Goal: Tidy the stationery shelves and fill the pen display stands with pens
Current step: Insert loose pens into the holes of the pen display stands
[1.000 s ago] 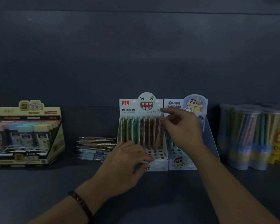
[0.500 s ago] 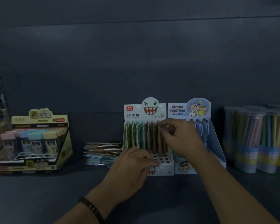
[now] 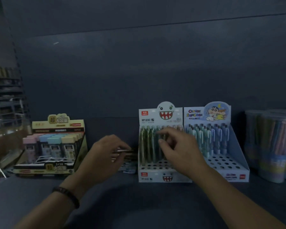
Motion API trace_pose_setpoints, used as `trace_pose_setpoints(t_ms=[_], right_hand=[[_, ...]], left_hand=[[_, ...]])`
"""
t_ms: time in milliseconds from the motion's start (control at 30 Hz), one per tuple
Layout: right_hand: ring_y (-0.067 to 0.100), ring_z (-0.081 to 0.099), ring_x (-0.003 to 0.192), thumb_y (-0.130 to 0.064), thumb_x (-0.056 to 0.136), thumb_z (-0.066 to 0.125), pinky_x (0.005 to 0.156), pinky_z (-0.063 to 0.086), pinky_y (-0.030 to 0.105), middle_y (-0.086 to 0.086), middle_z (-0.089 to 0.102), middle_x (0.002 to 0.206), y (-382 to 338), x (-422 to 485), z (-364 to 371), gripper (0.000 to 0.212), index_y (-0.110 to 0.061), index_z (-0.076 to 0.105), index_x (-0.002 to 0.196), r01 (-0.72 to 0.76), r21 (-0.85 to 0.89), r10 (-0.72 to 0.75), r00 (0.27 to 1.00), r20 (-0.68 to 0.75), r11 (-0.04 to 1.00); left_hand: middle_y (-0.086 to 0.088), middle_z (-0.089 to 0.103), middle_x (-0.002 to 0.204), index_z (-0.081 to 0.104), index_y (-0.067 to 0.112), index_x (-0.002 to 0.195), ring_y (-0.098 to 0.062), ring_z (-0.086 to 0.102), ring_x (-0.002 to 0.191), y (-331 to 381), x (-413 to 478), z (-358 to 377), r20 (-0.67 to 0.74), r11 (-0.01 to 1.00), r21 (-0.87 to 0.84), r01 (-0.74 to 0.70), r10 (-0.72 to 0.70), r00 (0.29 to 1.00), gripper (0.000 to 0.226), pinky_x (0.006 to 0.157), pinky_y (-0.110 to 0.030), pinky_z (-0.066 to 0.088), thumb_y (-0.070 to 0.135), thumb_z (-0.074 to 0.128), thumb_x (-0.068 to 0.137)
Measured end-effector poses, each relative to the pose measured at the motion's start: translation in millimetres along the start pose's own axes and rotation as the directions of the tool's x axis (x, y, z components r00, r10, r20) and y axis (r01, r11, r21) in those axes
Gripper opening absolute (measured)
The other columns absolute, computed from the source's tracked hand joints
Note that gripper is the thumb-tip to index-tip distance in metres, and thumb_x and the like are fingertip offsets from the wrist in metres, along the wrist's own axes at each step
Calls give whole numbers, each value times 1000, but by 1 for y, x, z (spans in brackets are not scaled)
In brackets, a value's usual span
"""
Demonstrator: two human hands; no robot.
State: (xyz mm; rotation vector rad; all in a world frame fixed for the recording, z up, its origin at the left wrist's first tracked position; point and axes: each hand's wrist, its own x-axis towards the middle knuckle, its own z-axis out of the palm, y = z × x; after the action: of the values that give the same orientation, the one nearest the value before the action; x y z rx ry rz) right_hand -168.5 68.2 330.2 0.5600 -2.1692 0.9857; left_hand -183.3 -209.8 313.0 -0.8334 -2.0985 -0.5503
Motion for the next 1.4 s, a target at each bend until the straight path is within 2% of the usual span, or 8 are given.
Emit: trace_pose_setpoints(t_ms=[233, 500, 667, 800, 967, 1133, 1300, 1400], right_hand=[[19, 63, 64, -22, 100, 68, 69, 59, 45, 4, 62, 69, 2, -7, 11, 21, -35, 72, 115, -28, 87, 16, 991, 134, 996], [22, 61, 62, -20, 99, 69, 66, 58, 40, 5, 62, 67, 0, -8, 11, 14, -33, 74, 102, -57, 103, 42, 989, 139, 993], [19, 61, 61, -21, 99, 70, 64, 57, 38, 3, 62, 66, 1, -8, 12, 13, -32, 75, 95, -56, 97, 41, 988, 149, 994], [9, 57, 57, -21, 99, 70, 59, 53, 27, -4, 61, 63, 2, -8, 15, 15, -33, 76, 91, -61, 100, 42, 983, 178, 993], [13, 58, 61, -23, 97, 72, 64, 55, 34, 0, 61, 66, -3, -11, 16, 15, -36, 75, 88, -61, 118, 33, 973, 227, 991], [15, 65, 66, -29, 92, 79, 66, 60, 39, -1, 67, 72, -9, -12, 17, 9, -33, 75, 85, -57, 131, 27, 975, 222, 990], [22, 71, 53, -28, 87, 85, 51, 61, 39, 4, 74, 77, -21, -16, 18, 15, -22, 73, 84, -151, 240, 86, 961, 261, 959], [25, 73, 55, -23, 90, 83, 52, 60, 51, 8, 74, 77, -23, -16, 18, 15, -16, 71, 86, -177, 291, 100, 960, 260, 940]], left_hand=[[29, 69, 100, 75, 44, 92, 6, 65, 100, -43, -38, 2, 164, 981, 7, 194, -193, 968, 31, 81, -13, 51, 16, 86, 82], [30, 64, 93, 74, 41, 91, 7, 55, 98, -35, -36, 11, 262, 991, 59, 123, -134, 956, 12, 82, -7, 39, 30, 79, 90], [28, 63, 100, 74, 44, 100, 3, 51, 103, -38, -37, 15, 332, 990, 80, 114, -134, 934, 7, 90, -33, 50, 40, 70, 95], [30, 56, 108, 67, 45, 102, 3, 42, 116, -35, -38, 16, 388, 973, 125, 195, -229, 893, 6, 98, -44, 41, 40, 65, 100], [31, 59, 110, 61, 46, 101, 6, 43, 121, -34, -37, 8, 329, 974, 58, 218, -225, 917, 15, 97, -44, 39, 31, 64, 102], [30, 60, 105, 60, 45, 102, -3, 52, 104, -22, -27, 6, 181, 986, -31, 162, -153, 971, 24, 85, -43, 50, 23, 70, 99], [26, 62, 101, 65, 40, 101, -8, 58, 97, 6, -17, 14, 52, 987, -104, 120, -116, 992, 25, 82, -39, 51, 18, 76, 93], [25, 64, 104, 68, 38, 100, -11, 60, 96, 11, -18, 18, 36, 974, -160, 162, -158, 987, 27, 80, -41, 53, 17, 80, 89]])
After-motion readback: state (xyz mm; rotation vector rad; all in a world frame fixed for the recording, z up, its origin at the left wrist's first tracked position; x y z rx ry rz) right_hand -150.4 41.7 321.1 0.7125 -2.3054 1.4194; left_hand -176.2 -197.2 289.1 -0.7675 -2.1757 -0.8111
